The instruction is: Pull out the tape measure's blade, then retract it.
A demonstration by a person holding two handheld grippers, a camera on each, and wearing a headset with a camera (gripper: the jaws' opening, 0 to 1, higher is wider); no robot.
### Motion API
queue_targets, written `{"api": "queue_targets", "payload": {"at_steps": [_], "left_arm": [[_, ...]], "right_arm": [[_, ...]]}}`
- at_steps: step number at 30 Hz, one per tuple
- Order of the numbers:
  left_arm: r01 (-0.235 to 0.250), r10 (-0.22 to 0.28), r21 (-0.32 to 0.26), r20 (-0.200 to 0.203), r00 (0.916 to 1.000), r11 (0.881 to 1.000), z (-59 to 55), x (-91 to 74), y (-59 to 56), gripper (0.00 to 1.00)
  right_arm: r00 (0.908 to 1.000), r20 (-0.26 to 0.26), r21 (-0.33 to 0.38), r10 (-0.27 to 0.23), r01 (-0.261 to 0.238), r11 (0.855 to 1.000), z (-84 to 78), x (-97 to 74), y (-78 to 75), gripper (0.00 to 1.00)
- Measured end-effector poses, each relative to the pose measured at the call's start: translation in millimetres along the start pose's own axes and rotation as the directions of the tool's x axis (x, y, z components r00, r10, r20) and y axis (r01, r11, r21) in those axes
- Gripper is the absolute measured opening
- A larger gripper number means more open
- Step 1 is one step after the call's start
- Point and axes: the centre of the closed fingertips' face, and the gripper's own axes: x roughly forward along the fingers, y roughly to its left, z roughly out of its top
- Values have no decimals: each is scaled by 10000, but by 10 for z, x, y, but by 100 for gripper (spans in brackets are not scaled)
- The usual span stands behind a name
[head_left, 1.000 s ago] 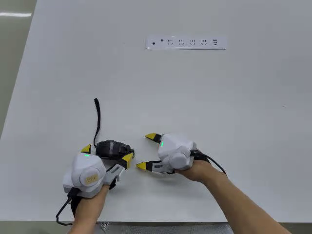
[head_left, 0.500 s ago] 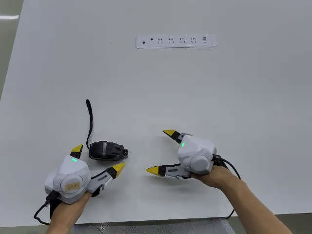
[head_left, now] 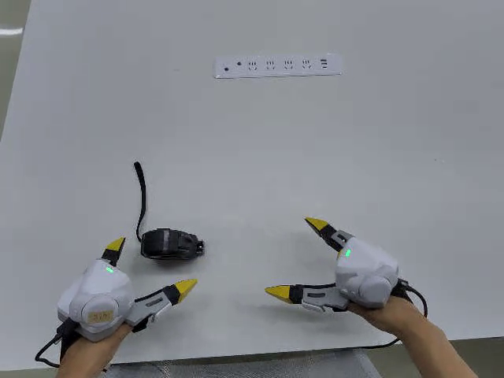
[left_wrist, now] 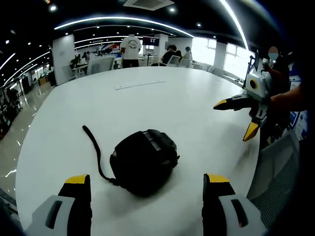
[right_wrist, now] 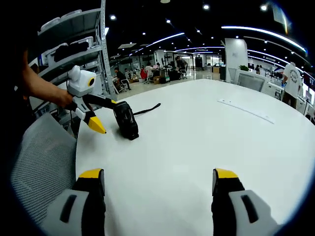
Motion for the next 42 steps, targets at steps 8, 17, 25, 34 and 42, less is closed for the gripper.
{"api": "queue_targets", "payload": {"at_steps": [8, 17, 25, 34, 42], "left_arm": [[337, -340, 128, 182, 9993, 9993, -59, -85, -26, 97], [696, -706, 323, 313, 9970, 9971, -117, -178, -118, 100], [621, -631, 250, 447, 9970, 9978, -127, -279, -119, 100], [651, -656, 103, 587, 9961, 9978, -102, -311, -154, 100], [783, -793, 185, 631, 9949, 9968, -89, -306, -189, 100]], "right_arm": [[9977, -33, 386, -683, 683, 9969, -133, -220, 6, 94], [9935, 110, 708, -1133, 1123, 9912, -170, -346, 31, 95], [9921, 189, 739, -1239, 1222, 9897, -145, -356, 51, 95], [9935, 114, 720, -1131, 1120, 9911, -160, -347, 99, 95], [9927, 159, 750, -1193, 1178, 9902, -141, -365, 82, 95]]}}
